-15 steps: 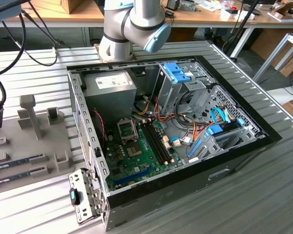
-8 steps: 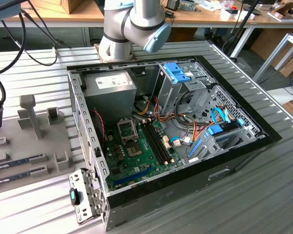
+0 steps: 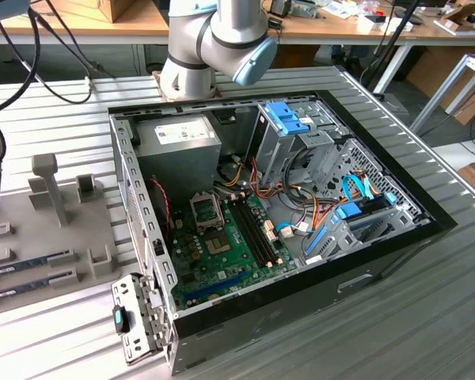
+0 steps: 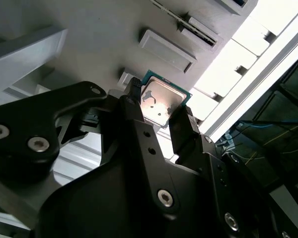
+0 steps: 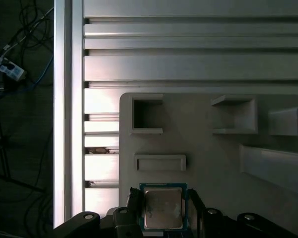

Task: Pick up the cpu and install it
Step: 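Pick up the cpu and move it towards the insertion slot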

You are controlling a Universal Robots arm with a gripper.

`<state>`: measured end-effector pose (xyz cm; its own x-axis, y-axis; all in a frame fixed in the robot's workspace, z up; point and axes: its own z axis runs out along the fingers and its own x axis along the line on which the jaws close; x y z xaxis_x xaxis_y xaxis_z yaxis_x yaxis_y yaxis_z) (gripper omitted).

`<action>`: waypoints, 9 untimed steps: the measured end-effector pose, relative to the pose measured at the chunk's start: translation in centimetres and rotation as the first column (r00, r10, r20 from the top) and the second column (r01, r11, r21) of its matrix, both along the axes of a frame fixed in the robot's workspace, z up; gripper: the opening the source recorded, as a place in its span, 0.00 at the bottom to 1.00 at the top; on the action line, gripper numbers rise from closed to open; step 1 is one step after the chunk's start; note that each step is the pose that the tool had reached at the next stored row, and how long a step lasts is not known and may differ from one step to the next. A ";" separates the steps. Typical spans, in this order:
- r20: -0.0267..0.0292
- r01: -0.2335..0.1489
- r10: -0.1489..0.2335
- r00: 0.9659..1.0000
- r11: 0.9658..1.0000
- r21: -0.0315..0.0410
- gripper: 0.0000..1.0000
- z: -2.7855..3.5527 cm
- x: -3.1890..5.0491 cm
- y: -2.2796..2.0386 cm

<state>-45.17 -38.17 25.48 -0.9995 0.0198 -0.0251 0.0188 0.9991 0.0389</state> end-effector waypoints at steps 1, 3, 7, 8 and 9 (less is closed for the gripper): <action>0.000 0.000 0.000 1.000 1.000 0.000 0.47 0.08 0.00 0.00; 0.000 0.000 0.000 1.000 1.000 0.000 0.47 0.19 0.00 0.00; 0.000 0.000 0.000 1.000 1.000 0.001 0.47 0.39 0.00 0.00; 0.000 0.000 0.000 1.000 1.000 0.001 0.47 0.46 0.00 0.00; 0.000 0.000 0.000 1.000 1.000 0.002 0.47 0.56 0.00 0.00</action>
<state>-45.18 -38.17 26.04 -0.9995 0.0198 -0.0252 0.0188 0.9990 0.0410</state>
